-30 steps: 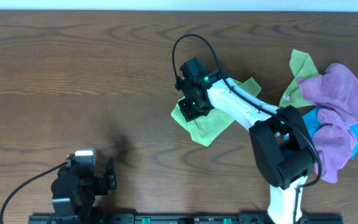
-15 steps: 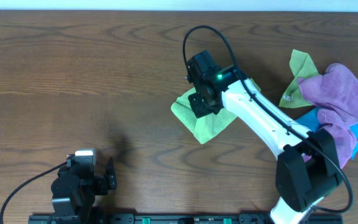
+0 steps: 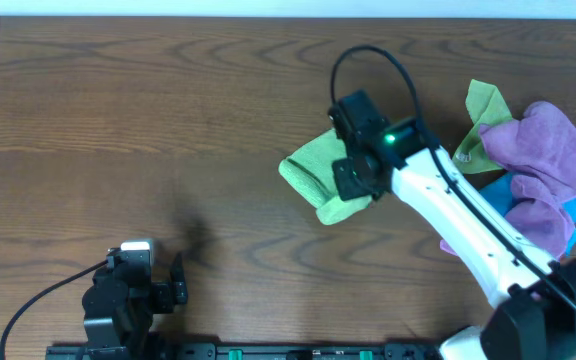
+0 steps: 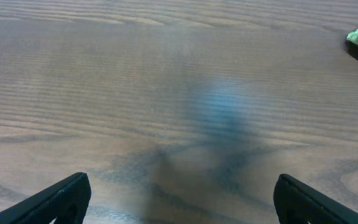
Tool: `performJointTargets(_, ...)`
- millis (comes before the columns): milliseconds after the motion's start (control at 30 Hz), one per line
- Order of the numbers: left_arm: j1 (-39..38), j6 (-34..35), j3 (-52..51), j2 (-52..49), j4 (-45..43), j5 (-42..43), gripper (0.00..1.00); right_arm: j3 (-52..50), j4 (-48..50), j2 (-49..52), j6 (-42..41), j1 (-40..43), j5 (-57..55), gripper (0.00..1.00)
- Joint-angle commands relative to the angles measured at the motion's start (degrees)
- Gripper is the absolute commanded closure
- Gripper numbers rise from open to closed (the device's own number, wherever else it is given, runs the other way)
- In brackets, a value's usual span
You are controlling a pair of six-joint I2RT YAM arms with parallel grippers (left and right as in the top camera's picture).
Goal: Fold the cloth
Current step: 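Lay the green cloth on the table and release it, then grasp the green cloth's left edge with the left gripper, right edge with right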
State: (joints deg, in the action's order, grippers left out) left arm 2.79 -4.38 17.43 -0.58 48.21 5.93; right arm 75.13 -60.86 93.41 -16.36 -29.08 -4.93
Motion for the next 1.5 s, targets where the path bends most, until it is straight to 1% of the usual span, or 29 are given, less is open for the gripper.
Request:
performJointTargets(0,-0.3,-0.4,-0.1,0.3,-0.2,-0.7,0.05,-6.3,1.2,-3.5,-2.8,0.8,1.4,0.98)
performJointTargets(67,-0.3,-0.3,-0.1,0.3,-2.5,-1.4,0.05,-12.2,2.5,-7.0,-5.2,1.2,1.3,0.99)
performJointTargets(133,-0.3,0.3,-0.1,0.3,-6.1,0.1,0.05,-18.5,3.8,-10.6,-9.2,1.9,1.3,0.99)
performJointTargets(233,-0.3,0.3,-0.1,0.3,-9.5,1.5,0.05,-25.0,4.8,-14.8,-14.0,3.0,0.1,0.98)
performJointTargets(333,-0.3,0.3,-0.1,0.3,-11.3,1.6,0.05,-30.1,5.0,-19.1,-18.0,3.3,-2.1,0.98)
performJointTargets(467,-0.3,0.8,-0.1,0.3,-11.2,1.6,0.05,-31.8,3.4,-21.6,-23.0,3.2,-6.7,0.97)
performJointTargets(500,-0.3,1.7,-0.1,0.3,-11.2,1.6,0.05,-31.8,2.8,-21.6,-24.5,3.3,-8.2,0.92)
performJointTargets(533,-0.3,3.5,-0.1,0.3,-11.2,1.6,0.05,-31.8,2.3,-21.6,-25.7,3.3,-9.4,0.82)
performJointTargets(600,-0.3,6.0,-0.1,0.3,-11.2,1.6,0.05,-31.8,2.1,-21.6,-27.2,3.2,-9.7,0.69)
performJointTargets(633,-0.3,7.6,-0.1,0.3,-11.3,1.6,0.05,-31.8,2.1,-21.6,-28.0,3.3,-9.7,0.66)
performJointTargets(700,-0.3,11.6,-0.1,0.3,-11.2,1.6,0.05,-31.8,2.0,-21.9,-30.1,3.2,-9.7,0.65)
performJointTargets(767,-0.3,16.5,-0.1,0.3,-11.2,1.6,0.05,-31.7,2.2,-23.1,-30.5,3.2,-9.7,0.64)
performJointTargets(833,-0.3,19.7,-0.1,0.3,-11.8,1.7,0.05,-31.6,2.1,-24.8,-30.5,3.2,-9.7,0.64)
performJointTargets(867,-0.3,21.5,-0.1,0.3,-12.4,3.1,0.05,-31.6,1.9,-26.0,-30.6,3.2,-9.7,0.64)
performJointTargets(933,-0.3,21.6,-0.1,0.3,-13.7,8.1,0.05,-31.6,1.6,-29.3,-30.6,3.2,-9.4,0.63)
performJointTargets(967,-0.3,21.6,-0.1,0.3,-13.8,9.9,0.05,-31.6,1.2,-31.1,-30.6,3.2,-9.3,0.60)
performJointTargets(1000,-0.3,21.5,-0.1,0.3,-13.8,11.3,0.05,-31.6,0.8,-32.8,-30.6,3.2,-9.2,0.54)
performJointTargets(1067,-0.3,21.6,-0.1,0.0,-13.8,12.4,0.05,-31.6,0.3,-36.2,-30.5,3.2,-9.2,0.46)
performJointTargets(1100,-0.3,21.6,-0.1,-0.5,-14.2,13.1,0.05,-31.6,0.4,-38.1,-30.5,3.2,-9.2,0.45)
performJointTargets(1133,-0.3,21.6,-0.1,-3.2,-16.7,16.1,0.05,-31.6,1.4,-40.9,-30.3,3.2,-9.3,0.42)
performJointTargets(1233,-0.3,22.7,0.8,-10.5,-20.0,19.5,0.05,-31.6,2.4,-42.1,-29.3,3.3,-9.2,0.39)
performJointTargets(1300,-0.3,22.6,3.0,-16.9,-20.6,20.9,0.05,-31.6,2.3,-42.1,-29.2,3.2,-8.9,0.39)
performJointTargets(1467,-0.8,22.4,12.5,-35.9,-20.1,23.7,0.05,-31.6,3.9,-42.1,-27.6,3.2,-7.8,0.38)
